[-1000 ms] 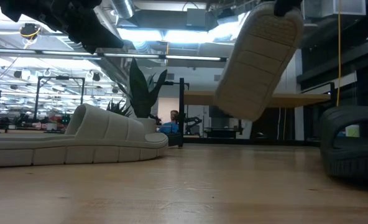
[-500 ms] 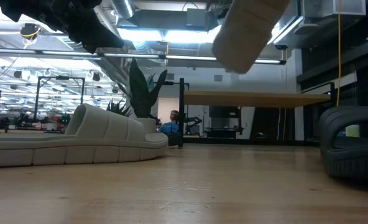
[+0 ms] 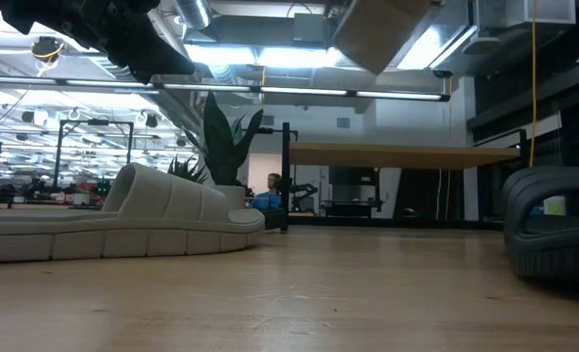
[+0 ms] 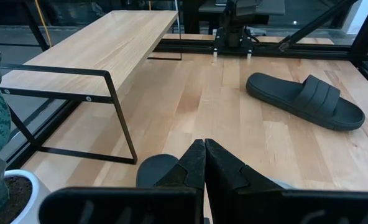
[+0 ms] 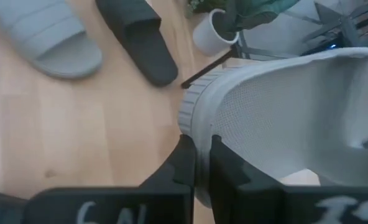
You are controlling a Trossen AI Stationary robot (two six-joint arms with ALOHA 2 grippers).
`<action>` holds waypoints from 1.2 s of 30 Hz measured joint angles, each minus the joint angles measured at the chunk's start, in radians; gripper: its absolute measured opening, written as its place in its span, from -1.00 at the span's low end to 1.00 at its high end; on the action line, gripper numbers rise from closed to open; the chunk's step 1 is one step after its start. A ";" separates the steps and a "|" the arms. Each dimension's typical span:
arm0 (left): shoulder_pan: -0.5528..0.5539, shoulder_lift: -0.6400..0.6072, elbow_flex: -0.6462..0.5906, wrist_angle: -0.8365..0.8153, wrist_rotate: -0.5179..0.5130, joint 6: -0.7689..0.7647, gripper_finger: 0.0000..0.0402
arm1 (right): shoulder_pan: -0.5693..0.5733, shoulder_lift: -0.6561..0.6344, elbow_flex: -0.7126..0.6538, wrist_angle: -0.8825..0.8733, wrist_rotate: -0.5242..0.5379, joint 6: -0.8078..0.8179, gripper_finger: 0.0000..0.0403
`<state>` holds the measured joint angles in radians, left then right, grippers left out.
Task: Pick and place slides into the shelf
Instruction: Put the right gray slipper on the shelf
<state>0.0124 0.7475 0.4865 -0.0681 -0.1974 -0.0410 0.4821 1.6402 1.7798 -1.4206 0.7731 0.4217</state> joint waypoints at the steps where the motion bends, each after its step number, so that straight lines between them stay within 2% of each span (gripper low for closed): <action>1: 0.000 0.000 0.000 0.000 0.000 0.000 -1.00 | -0.009 0.000 0.000 -0.002 -0.001 -0.013 -0.89; 7: 0.000 0.000 0.000 0.000 0.000 0.054 -1.00 | -0.111 0.000 0.000 -0.004 -0.032 -0.150 -0.89; 11: 0.000 0.000 0.000 0.000 0.000 0.070 -1.00 | -0.224 0.000 0.000 0.007 -0.137 -0.239 -0.89; 16: 0.000 0.000 0.000 0.000 0.000 0.071 -1.00 | -0.356 0.000 0.000 0.058 -0.202 -0.347 -0.89; 22: 0.000 0.000 0.000 0.000 0.000 0.071 -1.00 | -0.479 0.000 0.000 0.131 -0.308 -0.392 -0.89; 31: 0.000 0.000 0.000 0.000 0.000 0.078 -1.00 | -0.591 0.000 0.001 0.200 -0.388 -0.522 -0.89; 36: 0.000 0.000 0.000 0.000 0.000 0.078 -1.00 | -0.628 0.047 0.108 0.189 -0.431 -0.580 -0.89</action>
<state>0.0125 0.7476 0.4864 -0.0681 -0.1978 0.0372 -0.1459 1.6870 1.8875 -1.2318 0.3423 -0.1582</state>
